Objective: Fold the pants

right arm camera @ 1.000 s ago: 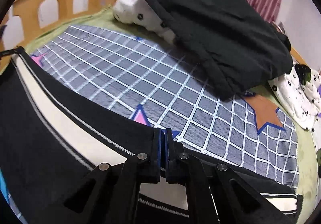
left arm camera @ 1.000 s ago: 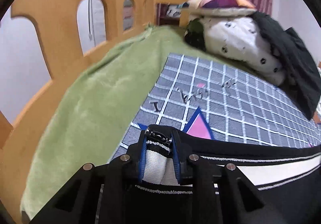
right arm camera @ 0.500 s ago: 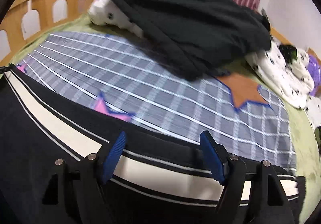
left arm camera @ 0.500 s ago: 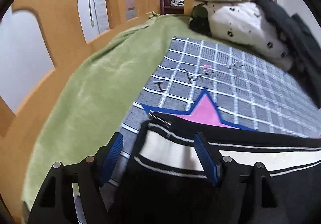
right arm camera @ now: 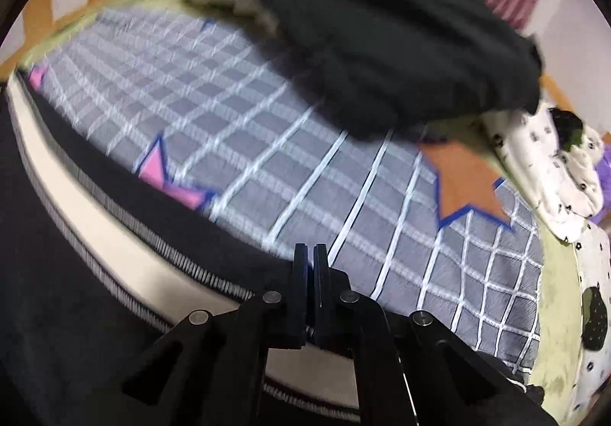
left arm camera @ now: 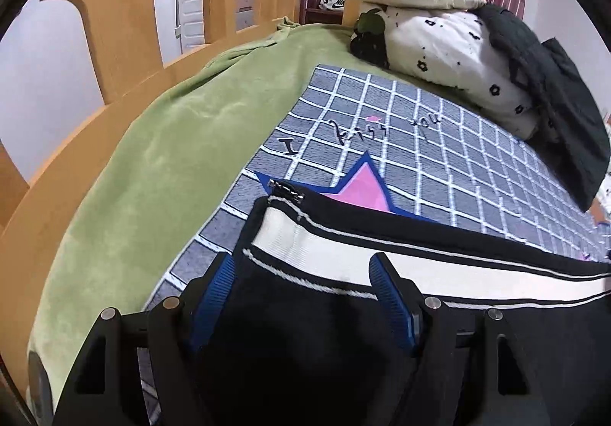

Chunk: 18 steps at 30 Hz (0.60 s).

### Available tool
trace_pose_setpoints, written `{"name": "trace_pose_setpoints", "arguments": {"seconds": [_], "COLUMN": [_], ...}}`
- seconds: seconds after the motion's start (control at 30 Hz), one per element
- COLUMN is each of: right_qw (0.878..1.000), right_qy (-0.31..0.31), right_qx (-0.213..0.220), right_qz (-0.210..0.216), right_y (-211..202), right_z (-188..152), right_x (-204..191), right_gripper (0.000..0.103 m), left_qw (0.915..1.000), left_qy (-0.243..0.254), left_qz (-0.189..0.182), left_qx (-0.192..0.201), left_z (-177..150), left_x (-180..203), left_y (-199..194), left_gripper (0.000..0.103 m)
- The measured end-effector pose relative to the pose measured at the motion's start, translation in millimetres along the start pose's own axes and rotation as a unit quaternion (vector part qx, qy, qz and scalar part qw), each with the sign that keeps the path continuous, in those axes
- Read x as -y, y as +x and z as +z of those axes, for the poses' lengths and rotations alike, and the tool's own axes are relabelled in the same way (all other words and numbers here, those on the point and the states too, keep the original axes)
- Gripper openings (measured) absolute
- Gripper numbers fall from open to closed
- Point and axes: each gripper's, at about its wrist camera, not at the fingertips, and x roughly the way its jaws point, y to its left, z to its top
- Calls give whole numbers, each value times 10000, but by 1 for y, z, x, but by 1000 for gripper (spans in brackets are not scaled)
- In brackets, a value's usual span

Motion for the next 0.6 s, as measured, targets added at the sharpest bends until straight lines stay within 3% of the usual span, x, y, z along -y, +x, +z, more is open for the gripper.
{"name": "trace_pose_setpoints", "arguments": {"seconds": [0.13, 0.2, 0.23, 0.3, 0.33, 0.37, 0.5, 0.57, 0.6], "right_qw": [9983, 9977, 9964, 9945, 9946, 9947, 9967, 9933, 9925], "right_qy": [463, 659, 825, 914, 833, 726, -8, -193, -286], "right_qx": [-339, -181, -76, 54, 73, 79, -308, -705, -681], "right_qz": [-48, -44, 166, 516, 623, 724, 748, 897, 979], "right_y": [41, 34, 24, 8, 1, -3, 7, 22, 21], "right_z": [-4, -6, -6, -7, -7, -7, -7, -13, -13], "right_x": [3, 6, 11, 17, 18, 16, 1, -4, -7], "right_gripper": [0, 0, 3, 32, 60, 76, 77, 60, 45], "left_qw": [9999, 9996, 9994, 9990, 9989, 9989, 9988, 9986, 9984], "left_qy": [167, 289, 338, 440, 451, 448, 415, 458, 497], "left_qz": [37, -6, -21, -63, -100, -141, -202, -239, -223], "left_qx": [-16, 76, 99, 103, 84, 52, -139, -148, -127], "left_z": [0, -1, -2, -5, -7, -9, -16, -19, -20], "left_x": [10, 13, 14, 16, 18, 18, 27, 31, 33], "left_y": [-6, -14, -17, -19, -18, -16, -4, -4, -6], "left_gripper": [71, 71, 71, 71, 71, 71, 71, 71, 71]}}
